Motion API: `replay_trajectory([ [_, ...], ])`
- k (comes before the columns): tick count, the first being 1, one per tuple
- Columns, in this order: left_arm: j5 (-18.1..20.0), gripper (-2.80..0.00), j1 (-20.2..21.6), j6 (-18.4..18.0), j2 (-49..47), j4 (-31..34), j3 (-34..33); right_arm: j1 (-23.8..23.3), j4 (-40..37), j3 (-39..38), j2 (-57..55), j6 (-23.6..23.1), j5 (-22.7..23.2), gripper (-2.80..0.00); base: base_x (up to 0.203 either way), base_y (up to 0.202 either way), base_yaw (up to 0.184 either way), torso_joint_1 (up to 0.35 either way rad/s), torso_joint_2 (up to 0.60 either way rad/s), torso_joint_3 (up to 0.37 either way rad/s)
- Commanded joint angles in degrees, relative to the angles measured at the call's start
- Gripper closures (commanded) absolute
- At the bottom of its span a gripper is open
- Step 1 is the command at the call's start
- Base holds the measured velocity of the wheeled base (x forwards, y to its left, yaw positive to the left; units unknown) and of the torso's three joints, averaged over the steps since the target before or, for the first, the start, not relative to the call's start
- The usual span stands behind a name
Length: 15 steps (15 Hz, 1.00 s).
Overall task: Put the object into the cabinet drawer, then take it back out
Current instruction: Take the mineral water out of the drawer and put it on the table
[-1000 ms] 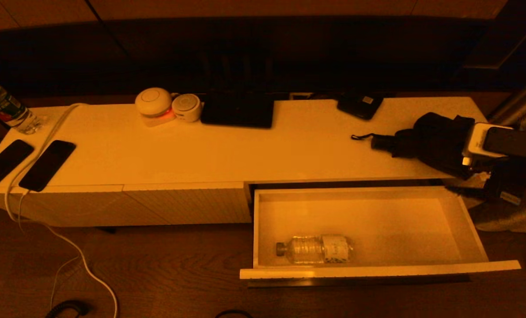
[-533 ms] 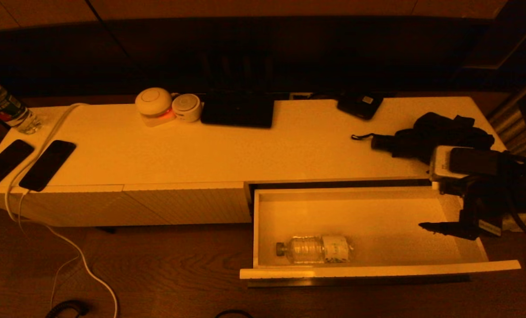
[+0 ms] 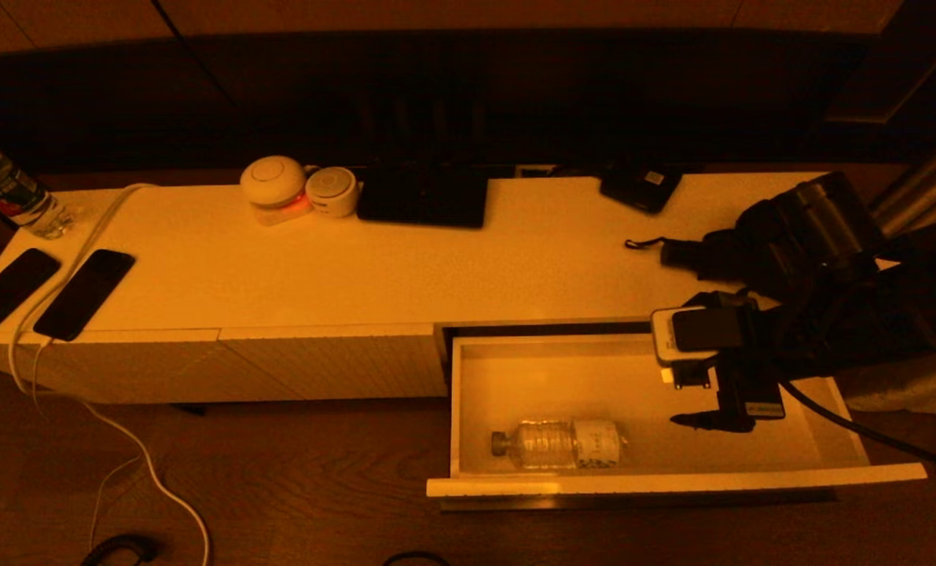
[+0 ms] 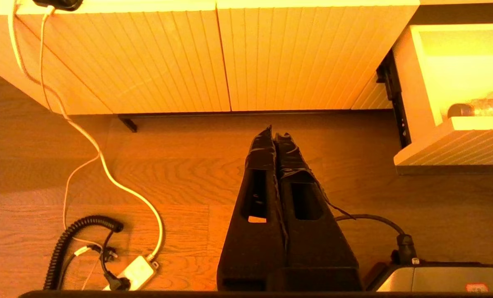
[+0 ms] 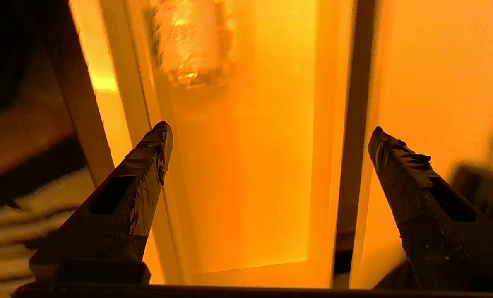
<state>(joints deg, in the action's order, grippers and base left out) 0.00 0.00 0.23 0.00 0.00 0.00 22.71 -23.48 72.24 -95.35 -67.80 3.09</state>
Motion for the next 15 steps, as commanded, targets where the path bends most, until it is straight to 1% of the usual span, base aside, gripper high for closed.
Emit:
replay_trajectory([
  [1, 0.0, 0.0, 0.0, 0.0, 0.0, 0.0, 0.0, -0.1, -0.3, -0.1, -2.2, -3.1, 0.1, -2.8, 0.0, 0.0, 0.0, 0.0, 0.0, 0.0],
  [2, 0.0, 0.0, 0.0, 0.0, 0.0, 0.0, 0.0, -0.2, -1.3, 0.4, -3.4, -5.1, 0.2, -2.8, 0.0, 0.0, 0.0, 0.0, 0.0, 0.0],
  [3, 0.0, 0.0, 0.0, 0.0, 0.0, 0.0, 0.0, -0.2, -2.1, 0.9, -4.7, -5.8, 0.2, -2.8, 0.0, 0.0, 0.0, 0.0, 0.0, 0.0],
  [8, 0.0, 0.0, 0.0, 0.0, 0.0, 0.0, 0.0, 1.0, -2.0, 1.4, -9.1, -6.2, 0.1, -2.8, 0.0, 0.0, 0.0, 0.0, 0.0, 0.0],
  [11, 0.0, 0.0, 0.0, 0.0, 0.0, 0.0, 0.0, 1.4, -2.0, 1.3, -11.5, -8.3, 0.2, -2.8, 0.0, 0.0, 0.0, 0.0, 0.0, 0.0],
  [15, 0.0, 0.0, 0.0, 0.0, 0.0, 0.0, 0.0, 1.5, -2.5, 2.0, -11.8, -8.3, 0.3, -2.8, 0.0, 0.0, 0.0, 0.0, 0.0, 0.0],
])
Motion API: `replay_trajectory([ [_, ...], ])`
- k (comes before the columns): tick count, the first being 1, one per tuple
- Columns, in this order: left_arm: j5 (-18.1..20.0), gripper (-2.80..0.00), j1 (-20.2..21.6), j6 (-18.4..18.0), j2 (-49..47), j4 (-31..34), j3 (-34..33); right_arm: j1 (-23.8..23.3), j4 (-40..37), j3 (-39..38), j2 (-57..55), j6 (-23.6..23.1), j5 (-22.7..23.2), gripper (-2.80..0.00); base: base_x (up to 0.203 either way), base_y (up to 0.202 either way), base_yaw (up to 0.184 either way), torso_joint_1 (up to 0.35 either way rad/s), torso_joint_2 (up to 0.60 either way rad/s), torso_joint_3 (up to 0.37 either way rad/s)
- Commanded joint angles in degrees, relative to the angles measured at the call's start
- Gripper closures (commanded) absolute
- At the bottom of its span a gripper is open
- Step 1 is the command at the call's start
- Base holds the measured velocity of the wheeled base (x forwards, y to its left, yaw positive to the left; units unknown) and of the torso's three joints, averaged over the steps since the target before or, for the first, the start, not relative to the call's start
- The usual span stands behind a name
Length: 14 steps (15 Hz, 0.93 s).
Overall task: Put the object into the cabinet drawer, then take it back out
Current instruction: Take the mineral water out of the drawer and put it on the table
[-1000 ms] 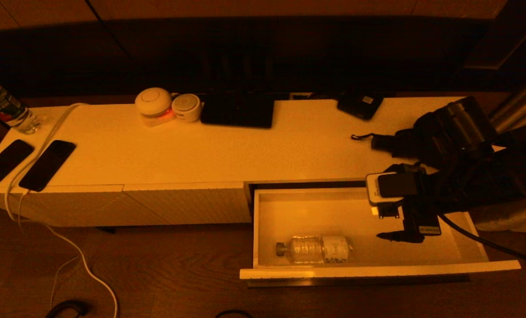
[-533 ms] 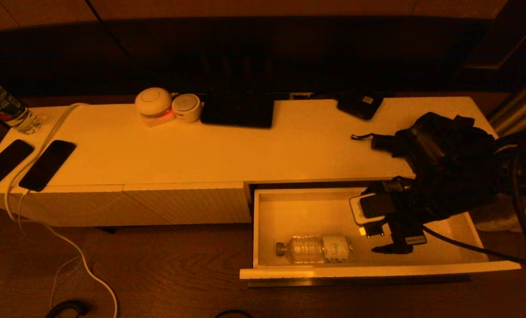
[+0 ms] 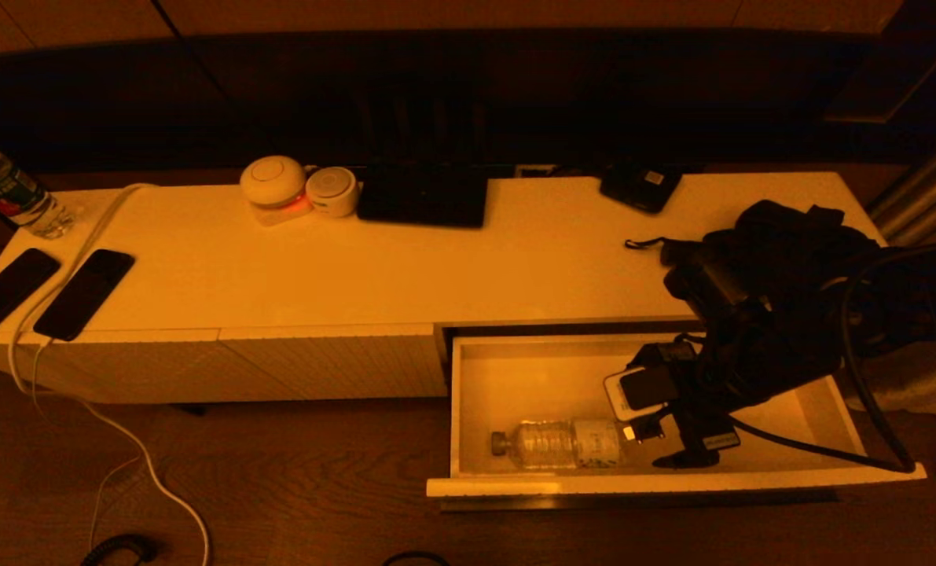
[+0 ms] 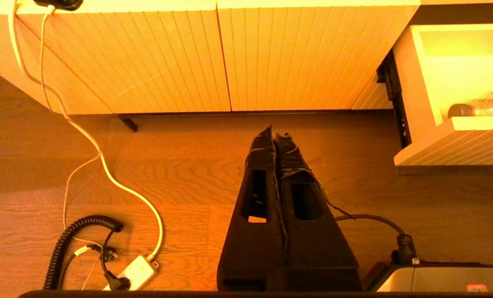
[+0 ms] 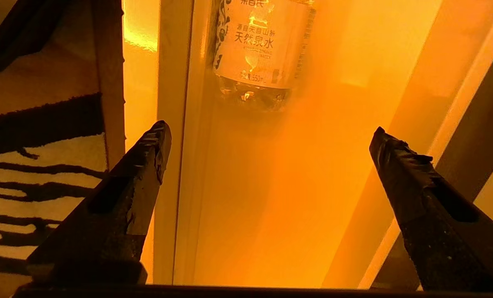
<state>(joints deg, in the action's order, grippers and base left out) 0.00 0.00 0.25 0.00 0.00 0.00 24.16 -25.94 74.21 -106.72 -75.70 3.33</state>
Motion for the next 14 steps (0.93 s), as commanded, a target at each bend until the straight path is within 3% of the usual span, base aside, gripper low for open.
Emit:
replay_trajectory([
  [1, 0.0, 0.0, 0.0, 0.0, 0.0, 0.0, 0.0, 0.0, -0.2, 1.3, -0.4, -0.3, 0.1, -2.8, 0.0, 0.0, 0.0, 0.0, 0.0, 0.0],
  [6, 0.0, 0.0, 0.0, 0.0, 0.0, 0.0, 0.0, -0.3, -0.5, 3.3, -0.5, 0.0, 0.1, -2.8, 0.0, 0.0, 0.0, 0.0, 0.0, 0.0],
  [10, 0.0, 0.0, 0.0, 0.0, 0.0, 0.0, 0.0, -0.1, -6.7, 9.7, -4.4, 0.3, -0.1, -2.8, 0.0, 0.0, 0.0, 0.0, 0.0, 0.0],
  [12, 0.0, 0.0, 0.0, 0.0, 0.0, 0.0, 0.0, 0.0, -9.6, 13.2, -7.0, 2.9, -0.3, -2.8, 0.0, 0.0, 0.0, 0.0, 0.0, 0.0],
  [14, 0.0, 0.0, 0.0, 0.0, 0.0, 0.0, 0.0, 1.2, -11.2, 15.8, -8.3, 8.9, -0.3, -2.8, 0.0, 0.0, 0.0, 0.0, 0.0, 0.0],
])
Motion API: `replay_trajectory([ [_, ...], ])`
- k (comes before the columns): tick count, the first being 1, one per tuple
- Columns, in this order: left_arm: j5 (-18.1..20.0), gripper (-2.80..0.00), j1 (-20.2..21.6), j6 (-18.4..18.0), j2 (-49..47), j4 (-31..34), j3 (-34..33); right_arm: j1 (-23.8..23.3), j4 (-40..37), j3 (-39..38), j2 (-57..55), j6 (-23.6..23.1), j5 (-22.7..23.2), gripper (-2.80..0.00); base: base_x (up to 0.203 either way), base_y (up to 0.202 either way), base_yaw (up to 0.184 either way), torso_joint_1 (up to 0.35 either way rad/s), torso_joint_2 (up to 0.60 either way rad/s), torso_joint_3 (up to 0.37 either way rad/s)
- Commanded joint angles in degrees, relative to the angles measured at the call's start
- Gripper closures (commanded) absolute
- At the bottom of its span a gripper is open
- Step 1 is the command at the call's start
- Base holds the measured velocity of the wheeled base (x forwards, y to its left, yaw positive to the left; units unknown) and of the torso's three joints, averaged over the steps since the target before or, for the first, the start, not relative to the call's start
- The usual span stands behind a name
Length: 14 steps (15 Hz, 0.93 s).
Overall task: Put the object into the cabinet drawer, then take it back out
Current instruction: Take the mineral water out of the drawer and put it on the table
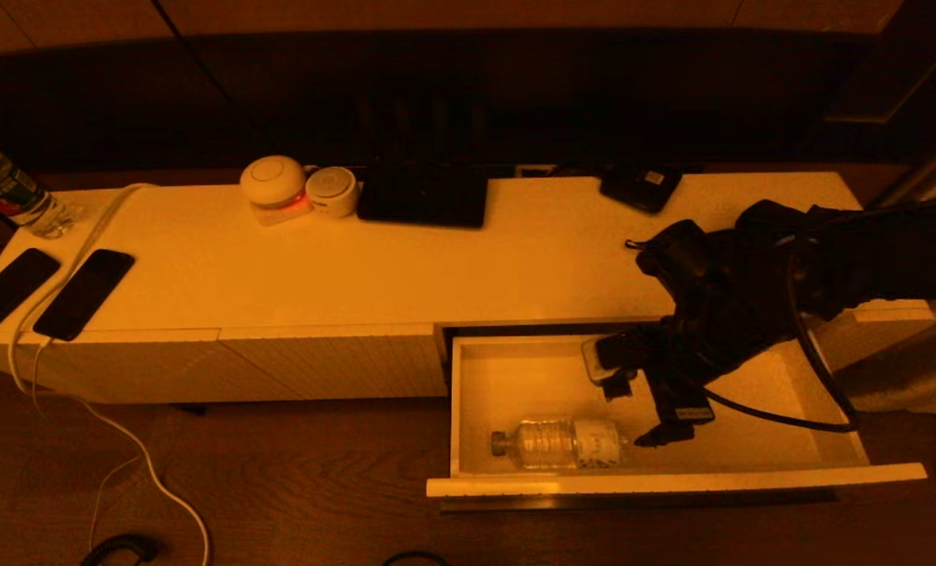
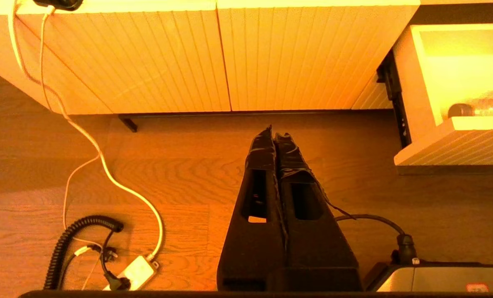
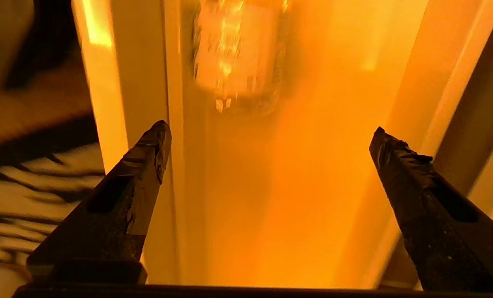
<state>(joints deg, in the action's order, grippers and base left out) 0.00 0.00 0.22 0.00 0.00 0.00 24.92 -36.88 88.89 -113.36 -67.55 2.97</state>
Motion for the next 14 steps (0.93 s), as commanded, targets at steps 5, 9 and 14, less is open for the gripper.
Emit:
replay_trajectory([
  [5, 0.0, 0.0, 0.0, 0.0, 0.0, 0.0, 0.0, 2.3, -2.1, 2.4, -2.1, 2.1, 0.5, -2.8, 0.0, 0.0, 0.0, 0.0, 0.0, 0.0],
  [9, 0.0, 0.0, 0.0, 0.0, 0.0, 0.0, 0.0, 3.4, -3.3, 6.8, -6.8, 3.3, 0.2, -2.8, 0.0, 0.0, 0.0, 0.0, 0.0, 0.0],
  [14, 0.0, 0.0, 0.0, 0.0, 0.0, 0.0, 0.0, 3.5, -6.3, 13.8, -12.7, 4.6, 0.5, -2.8, 0.0, 0.0, 0.0, 0.0, 0.0, 0.0],
])
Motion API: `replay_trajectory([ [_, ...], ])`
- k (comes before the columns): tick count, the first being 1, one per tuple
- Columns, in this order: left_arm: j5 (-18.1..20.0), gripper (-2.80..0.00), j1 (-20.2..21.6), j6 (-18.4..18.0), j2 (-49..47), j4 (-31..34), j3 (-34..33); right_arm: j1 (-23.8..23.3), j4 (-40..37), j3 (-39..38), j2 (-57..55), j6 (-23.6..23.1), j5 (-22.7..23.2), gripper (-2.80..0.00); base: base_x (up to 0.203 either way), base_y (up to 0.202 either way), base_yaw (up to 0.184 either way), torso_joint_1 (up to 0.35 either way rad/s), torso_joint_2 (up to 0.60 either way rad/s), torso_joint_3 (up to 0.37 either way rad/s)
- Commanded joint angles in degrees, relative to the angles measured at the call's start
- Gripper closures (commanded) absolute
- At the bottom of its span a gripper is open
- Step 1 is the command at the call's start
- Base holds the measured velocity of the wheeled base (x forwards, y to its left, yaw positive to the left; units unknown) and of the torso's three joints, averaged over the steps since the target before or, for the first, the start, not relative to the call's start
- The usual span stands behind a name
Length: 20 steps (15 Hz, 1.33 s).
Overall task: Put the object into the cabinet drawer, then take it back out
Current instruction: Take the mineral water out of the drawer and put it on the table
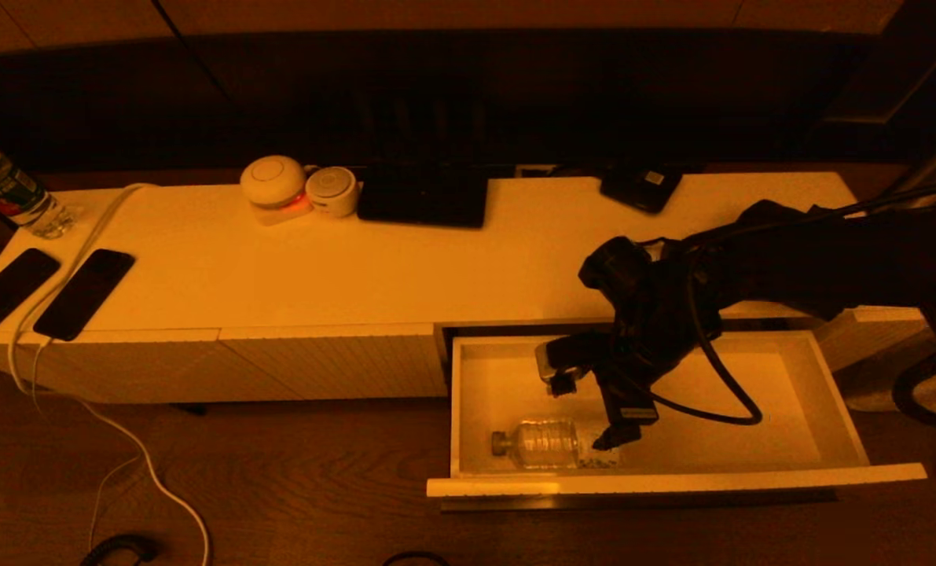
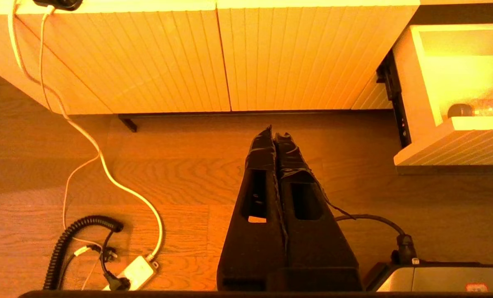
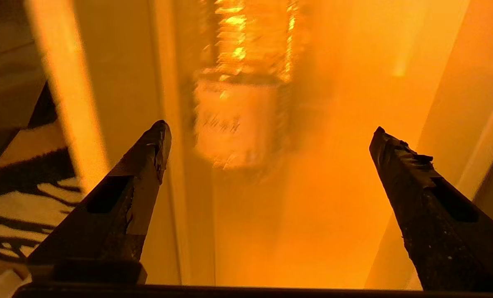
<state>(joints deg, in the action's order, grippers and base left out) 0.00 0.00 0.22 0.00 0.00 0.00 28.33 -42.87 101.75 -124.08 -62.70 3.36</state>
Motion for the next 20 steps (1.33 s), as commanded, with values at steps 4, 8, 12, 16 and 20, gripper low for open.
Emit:
replay_trajectory([
  [4, 0.0, 0.0, 0.0, 0.0, 0.0, 0.0, 0.0, 0.0, -0.3, 4.2, -4.3, 1.4, 0.1, -2.8, 0.0, 0.0, 0.0, 0.0, 0.0, 0.0],
  [8, 0.0, 0.0, 0.0, 0.0, 0.0, 0.0, 0.0, 0.1, -0.4, 6.0, -5.3, 2.1, 0.1, -2.8, 0.0, 0.0, 0.0, 0.0, 0.0, 0.0],
  [12, 0.0, 0.0, 0.0, 0.0, 0.0, 0.0, 0.0, 1.0, -1.7, 7.2, -5.6, 2.3, 0.2, -2.8, 0.0, 0.0, 0.0, 0.0, 0.0, 0.0],
  [16, 0.0, 0.0, 0.0, 0.0, 0.0, 0.0, 0.0, 2.1, -1.8, 7.6, -7.4, 4.7, 0.2, -2.8, 0.0, 0.0, 0.0, 0.0, 0.0, 0.0],
  [20, 0.0, 0.0, 0.0, 0.0, 0.0, 0.0, 0.0, 2.3, -1.8, 7.8, -8.1, 4.8, 0.2, -2.8, 0.0, 0.0, 0.0, 0.0, 0.0, 0.0],
])
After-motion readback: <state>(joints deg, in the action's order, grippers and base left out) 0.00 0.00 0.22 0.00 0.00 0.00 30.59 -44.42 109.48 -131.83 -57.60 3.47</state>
